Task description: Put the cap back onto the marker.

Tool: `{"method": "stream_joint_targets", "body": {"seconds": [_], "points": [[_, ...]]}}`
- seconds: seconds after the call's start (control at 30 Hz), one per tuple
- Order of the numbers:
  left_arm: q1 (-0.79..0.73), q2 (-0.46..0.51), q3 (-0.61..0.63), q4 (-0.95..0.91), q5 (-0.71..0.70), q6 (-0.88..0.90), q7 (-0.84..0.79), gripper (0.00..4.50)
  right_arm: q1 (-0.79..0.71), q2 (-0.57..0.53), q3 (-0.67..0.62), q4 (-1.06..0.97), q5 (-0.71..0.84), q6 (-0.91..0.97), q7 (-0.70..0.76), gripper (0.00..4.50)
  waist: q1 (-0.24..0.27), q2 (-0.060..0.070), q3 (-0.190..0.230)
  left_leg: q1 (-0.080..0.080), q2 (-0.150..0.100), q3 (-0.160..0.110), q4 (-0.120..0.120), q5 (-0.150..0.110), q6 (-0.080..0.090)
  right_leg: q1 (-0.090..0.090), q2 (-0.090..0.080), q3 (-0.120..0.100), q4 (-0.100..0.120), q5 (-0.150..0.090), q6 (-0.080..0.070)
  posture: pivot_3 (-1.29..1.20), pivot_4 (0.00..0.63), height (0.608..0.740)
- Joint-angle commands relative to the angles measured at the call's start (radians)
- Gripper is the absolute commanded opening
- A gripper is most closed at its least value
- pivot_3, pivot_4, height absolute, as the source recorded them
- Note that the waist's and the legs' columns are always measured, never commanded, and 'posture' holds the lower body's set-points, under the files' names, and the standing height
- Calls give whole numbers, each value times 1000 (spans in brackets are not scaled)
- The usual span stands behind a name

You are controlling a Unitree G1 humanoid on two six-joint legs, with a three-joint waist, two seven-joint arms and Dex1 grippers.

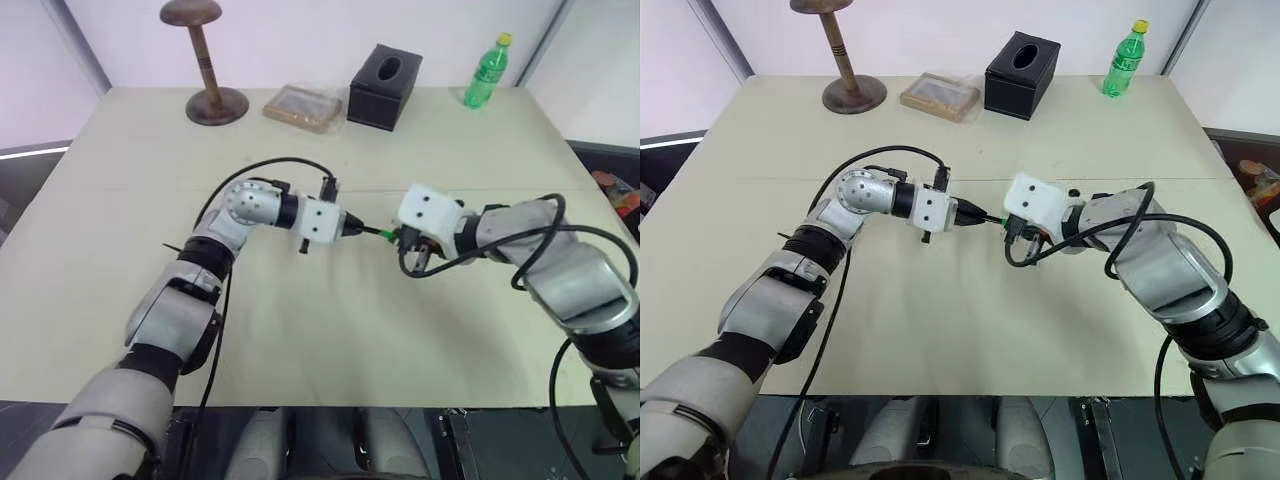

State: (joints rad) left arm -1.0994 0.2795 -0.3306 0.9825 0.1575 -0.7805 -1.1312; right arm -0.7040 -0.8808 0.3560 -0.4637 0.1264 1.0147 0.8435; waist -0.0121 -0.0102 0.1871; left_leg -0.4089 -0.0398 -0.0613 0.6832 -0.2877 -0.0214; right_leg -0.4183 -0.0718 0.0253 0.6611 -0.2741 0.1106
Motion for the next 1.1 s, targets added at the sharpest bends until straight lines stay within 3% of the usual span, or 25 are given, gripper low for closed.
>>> {"method": "stream_joint_targets", "body": {"seconds": [0.03,0.3,0.8,1.1], "points": [[-22,-49,12,-36,-72,8,-58,0,-37,13,14,-75,-13,-41,3,33,0,0,0,0,0,0,0,0,0,0,0,0,0,0,0,0,150,740],[-28,-49,27,-37,-79,27,-92,0,-41,12,36,-88,-42,-48,14,33,0,0,0,0,0,0,0,0,0,0,0,0,0,0,0,0,150,740],[-28,-63,19,-50,-9,-8,14,0,-55,89,-1,-54,-35,12,-1,33,0,0,0,0,0,0,0,0,0,-1,0,0,1,0,0,0,150,740],[-21,-83,28,-52,-56,-4,-64,0,-79,80,47,-73,-65,-4,16,33,0,0,0,0,0,0,0,0,0,-1,0,0,1,0,0,0,150,740]]}}
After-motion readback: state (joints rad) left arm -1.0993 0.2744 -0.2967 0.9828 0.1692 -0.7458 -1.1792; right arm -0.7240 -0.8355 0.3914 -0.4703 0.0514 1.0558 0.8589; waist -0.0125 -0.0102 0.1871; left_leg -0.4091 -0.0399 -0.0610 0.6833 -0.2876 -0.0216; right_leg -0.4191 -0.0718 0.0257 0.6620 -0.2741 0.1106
